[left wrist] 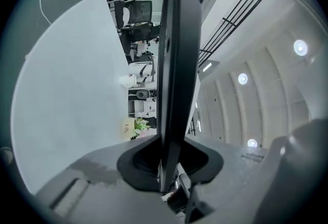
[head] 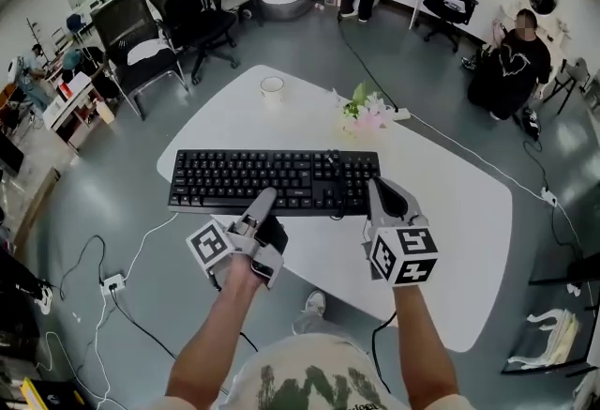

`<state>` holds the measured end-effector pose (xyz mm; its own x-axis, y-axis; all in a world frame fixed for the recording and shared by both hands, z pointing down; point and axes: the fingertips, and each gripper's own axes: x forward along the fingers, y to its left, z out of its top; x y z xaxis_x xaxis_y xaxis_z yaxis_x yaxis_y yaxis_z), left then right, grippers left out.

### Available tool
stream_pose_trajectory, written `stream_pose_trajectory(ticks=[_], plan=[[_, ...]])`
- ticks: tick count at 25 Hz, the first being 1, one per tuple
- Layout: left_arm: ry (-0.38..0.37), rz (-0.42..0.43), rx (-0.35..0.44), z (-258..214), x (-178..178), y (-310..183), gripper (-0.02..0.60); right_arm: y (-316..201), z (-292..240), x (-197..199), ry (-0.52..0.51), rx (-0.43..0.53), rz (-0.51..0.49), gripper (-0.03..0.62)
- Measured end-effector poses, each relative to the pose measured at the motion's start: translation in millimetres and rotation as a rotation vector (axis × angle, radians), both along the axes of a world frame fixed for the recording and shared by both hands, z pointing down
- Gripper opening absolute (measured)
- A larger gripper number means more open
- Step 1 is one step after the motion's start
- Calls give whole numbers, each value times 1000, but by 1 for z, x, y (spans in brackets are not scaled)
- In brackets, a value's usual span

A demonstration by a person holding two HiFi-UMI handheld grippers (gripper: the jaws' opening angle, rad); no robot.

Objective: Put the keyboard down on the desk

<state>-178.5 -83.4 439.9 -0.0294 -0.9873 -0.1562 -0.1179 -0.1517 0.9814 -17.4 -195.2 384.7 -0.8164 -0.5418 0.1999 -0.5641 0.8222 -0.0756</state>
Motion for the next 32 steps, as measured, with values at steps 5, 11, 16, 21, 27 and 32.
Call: stream_pose_trajectory(ticks=[5,11,16,21,27,32], plan=[[-8,52,-11,-3,-11,-46,89,-40,-5,-11,-2,-9,36,0],[-4,101,-24,4,-15,-81,89,-70,2,-16,-5,-19,72,0],[-19,140,-42,9,-13,-104,89,-88,9,-14,-9,-33,99,0],[-14,173,-46,13,-12,-115,89,-93,14,-11,-1,-40,126,0],[-11,239,-36,19,-16,-128,89,-94,17,-9,7,-38,193,0],[17,332,-36,22,-19,-136,89,-89,17,-11,0,-50,288,0]])
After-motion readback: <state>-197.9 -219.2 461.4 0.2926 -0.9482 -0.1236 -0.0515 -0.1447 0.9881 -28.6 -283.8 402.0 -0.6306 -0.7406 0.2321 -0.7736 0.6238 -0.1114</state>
